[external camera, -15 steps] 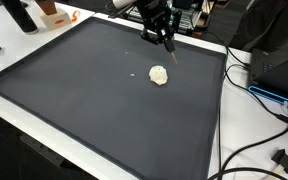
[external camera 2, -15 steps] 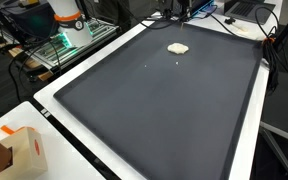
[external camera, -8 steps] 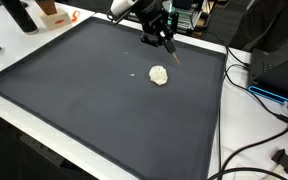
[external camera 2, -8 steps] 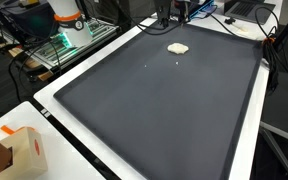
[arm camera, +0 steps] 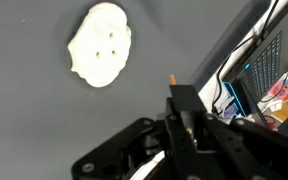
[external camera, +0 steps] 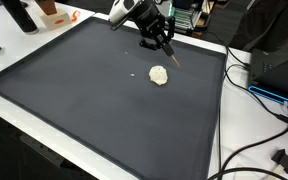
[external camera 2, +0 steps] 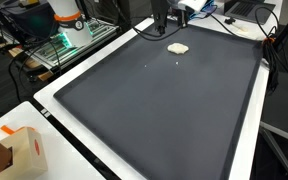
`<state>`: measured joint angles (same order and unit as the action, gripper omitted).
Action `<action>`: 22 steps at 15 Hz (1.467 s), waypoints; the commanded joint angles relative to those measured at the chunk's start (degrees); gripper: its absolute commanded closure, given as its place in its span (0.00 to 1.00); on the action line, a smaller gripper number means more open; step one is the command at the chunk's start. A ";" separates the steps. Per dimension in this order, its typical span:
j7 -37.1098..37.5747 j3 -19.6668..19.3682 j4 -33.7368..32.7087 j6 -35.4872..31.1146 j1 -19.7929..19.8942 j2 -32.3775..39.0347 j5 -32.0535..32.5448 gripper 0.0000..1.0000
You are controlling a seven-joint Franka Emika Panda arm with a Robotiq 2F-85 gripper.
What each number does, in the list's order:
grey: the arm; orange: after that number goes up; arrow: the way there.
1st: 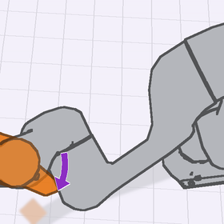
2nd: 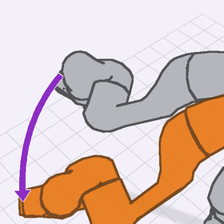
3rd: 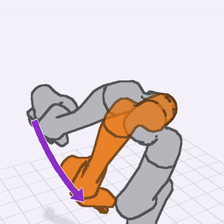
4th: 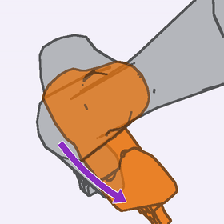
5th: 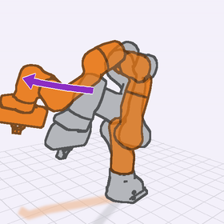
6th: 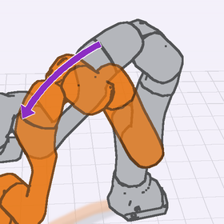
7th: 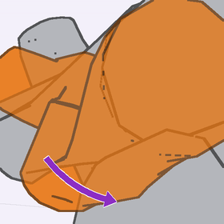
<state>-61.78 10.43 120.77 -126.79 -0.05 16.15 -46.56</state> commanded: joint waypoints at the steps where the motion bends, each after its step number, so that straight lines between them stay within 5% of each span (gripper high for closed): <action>1: -0.60 -0.87 1.31 -0.49 -0.09 0.25 -2.48 0.97; 22: 19.01 -1.97 3.35 -6.27 -2.45 -1.08 1.15 0.97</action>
<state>-46.80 9.12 122.09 -131.50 -1.15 16.89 -47.62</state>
